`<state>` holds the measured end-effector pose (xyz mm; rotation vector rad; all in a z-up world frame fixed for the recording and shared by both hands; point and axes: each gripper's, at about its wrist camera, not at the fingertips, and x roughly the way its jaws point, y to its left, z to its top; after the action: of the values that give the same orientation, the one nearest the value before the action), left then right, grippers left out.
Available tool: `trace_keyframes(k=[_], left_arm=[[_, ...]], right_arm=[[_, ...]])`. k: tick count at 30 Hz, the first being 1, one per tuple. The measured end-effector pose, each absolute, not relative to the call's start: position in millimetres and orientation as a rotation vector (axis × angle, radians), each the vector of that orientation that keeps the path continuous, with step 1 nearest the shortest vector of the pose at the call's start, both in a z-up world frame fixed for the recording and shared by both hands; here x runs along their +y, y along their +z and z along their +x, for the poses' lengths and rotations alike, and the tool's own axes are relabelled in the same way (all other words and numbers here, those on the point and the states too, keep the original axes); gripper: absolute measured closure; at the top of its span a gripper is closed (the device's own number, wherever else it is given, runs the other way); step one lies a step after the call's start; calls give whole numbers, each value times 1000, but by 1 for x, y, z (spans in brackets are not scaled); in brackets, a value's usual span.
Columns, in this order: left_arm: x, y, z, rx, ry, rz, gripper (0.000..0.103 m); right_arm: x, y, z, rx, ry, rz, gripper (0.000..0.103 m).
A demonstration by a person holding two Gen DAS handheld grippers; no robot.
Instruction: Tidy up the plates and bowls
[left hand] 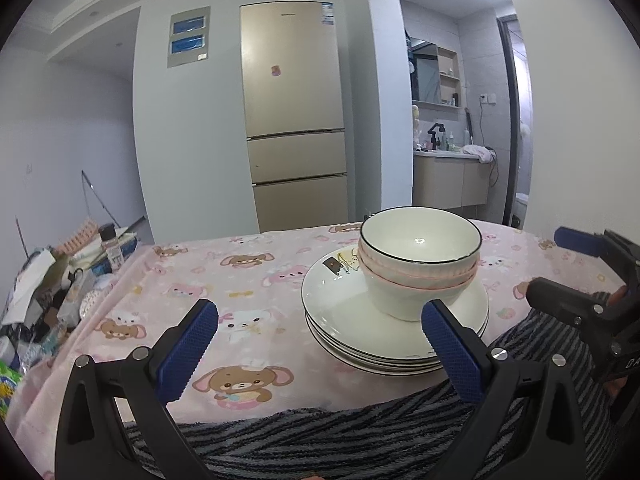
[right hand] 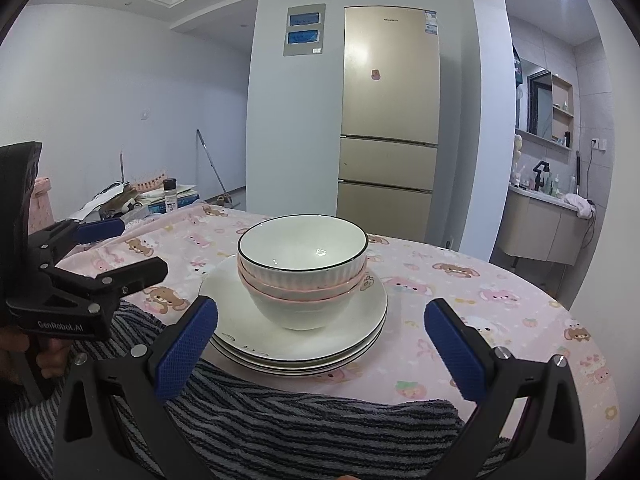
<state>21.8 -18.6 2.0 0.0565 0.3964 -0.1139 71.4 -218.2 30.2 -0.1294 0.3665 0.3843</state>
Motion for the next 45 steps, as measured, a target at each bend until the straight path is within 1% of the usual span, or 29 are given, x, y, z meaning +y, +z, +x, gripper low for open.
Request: trace_keyframes(k=[45], left_arm=[[-13,6,19,372,-107,82,0]], right_arm=[[-218,30,71,371,372,-133,0]])
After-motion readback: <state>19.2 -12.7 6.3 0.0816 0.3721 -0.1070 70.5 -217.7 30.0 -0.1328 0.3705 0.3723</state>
